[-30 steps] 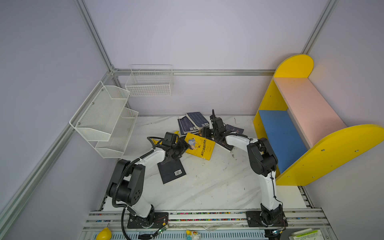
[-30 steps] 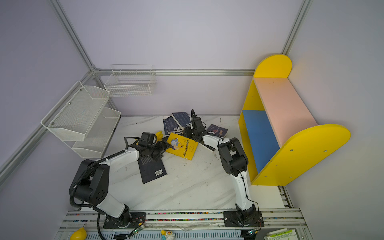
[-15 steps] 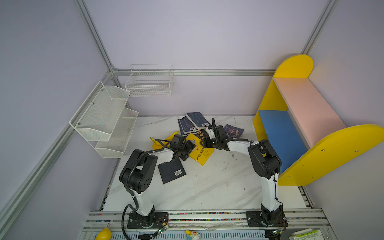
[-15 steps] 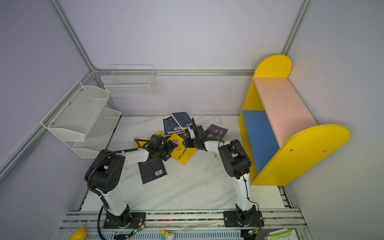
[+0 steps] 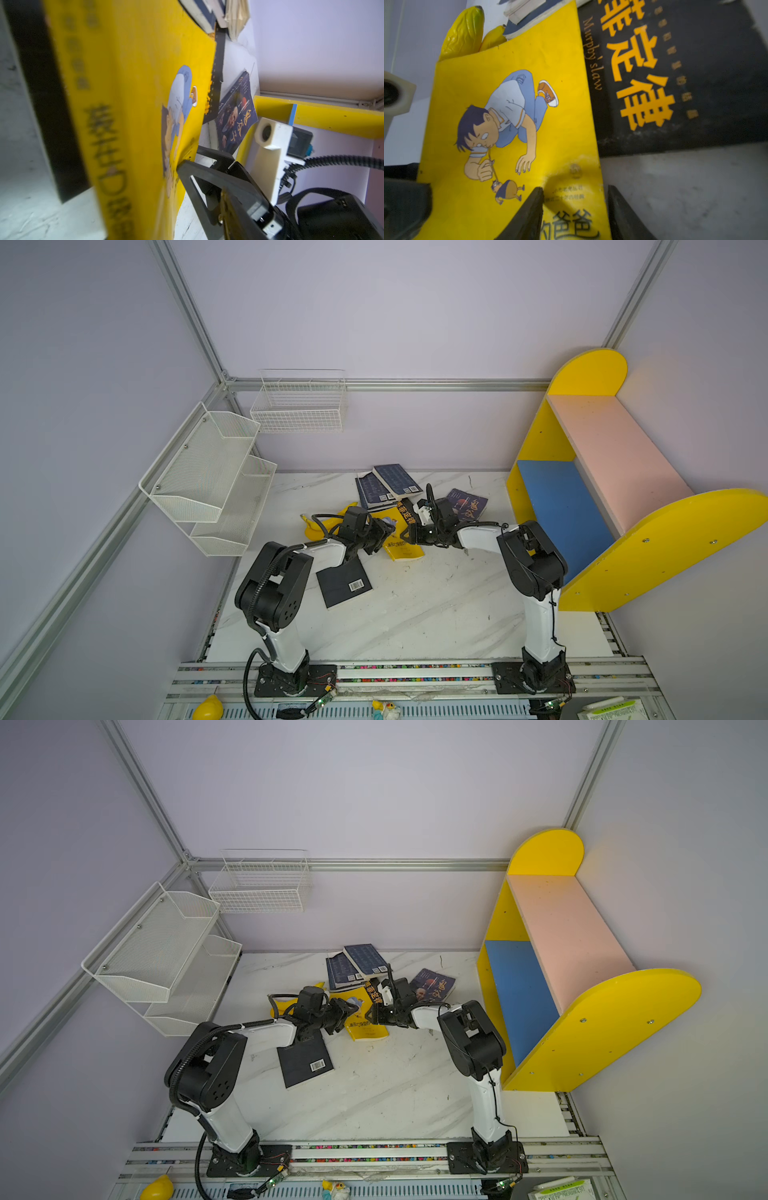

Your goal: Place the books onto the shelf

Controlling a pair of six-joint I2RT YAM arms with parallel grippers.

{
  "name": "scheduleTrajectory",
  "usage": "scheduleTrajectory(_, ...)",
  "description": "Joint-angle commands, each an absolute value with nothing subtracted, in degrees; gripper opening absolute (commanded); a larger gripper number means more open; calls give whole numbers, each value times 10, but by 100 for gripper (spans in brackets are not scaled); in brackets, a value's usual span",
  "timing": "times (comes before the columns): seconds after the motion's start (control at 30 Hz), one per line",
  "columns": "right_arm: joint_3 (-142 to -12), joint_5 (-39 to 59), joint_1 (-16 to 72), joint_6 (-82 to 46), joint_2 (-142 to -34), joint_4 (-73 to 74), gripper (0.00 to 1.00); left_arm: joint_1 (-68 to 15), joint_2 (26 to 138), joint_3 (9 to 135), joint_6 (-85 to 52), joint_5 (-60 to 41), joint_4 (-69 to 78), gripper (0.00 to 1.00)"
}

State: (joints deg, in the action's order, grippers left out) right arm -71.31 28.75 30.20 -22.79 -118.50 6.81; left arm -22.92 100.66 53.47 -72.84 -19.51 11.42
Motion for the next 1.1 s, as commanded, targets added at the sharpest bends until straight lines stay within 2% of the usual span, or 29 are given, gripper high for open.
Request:
scheduleTrajectory(0.0, -688, 305, 317, -234, -1185, 33, 52, -243, 984, 536, -727, -229, 169, 39)
scheduleTrajectory(0.3, -695, 275, 318, -272, -1167, 56, 53, -243, 975, 609, -651, -223, 13, 12)
scheduleTrajectory(0.43, -718, 251, 314, -274, -1131, 54, 57, -243, 963, 657, -618, -228, -25, 1)
scheduleTrajectory(0.63, -772, 141, 295, -258, -993, 17, 73, -243, 952, 795, -544, -274, -67, 0)
scheduleTrajectory(0.7, -788, 74, 293, -248, -941, -8, 94, -243, 961, 844, -529, -294, -73, 0)
scheduleTrajectory(0.73, -791, 32, 293, -249, -913, -21, 97, -244, 969, 869, -527, -306, -72, 0)
scheduleTrajectory(0.9, -771, -109, 288, -278, -759, -42, 97, -271, 1026, 977, -534, -349, -40, 0)
scheduleTrajectory(1.07, -736, -154, 288, -281, -629, -37, 97, -313, 1117, 1078, -612, -400, 79, 0)
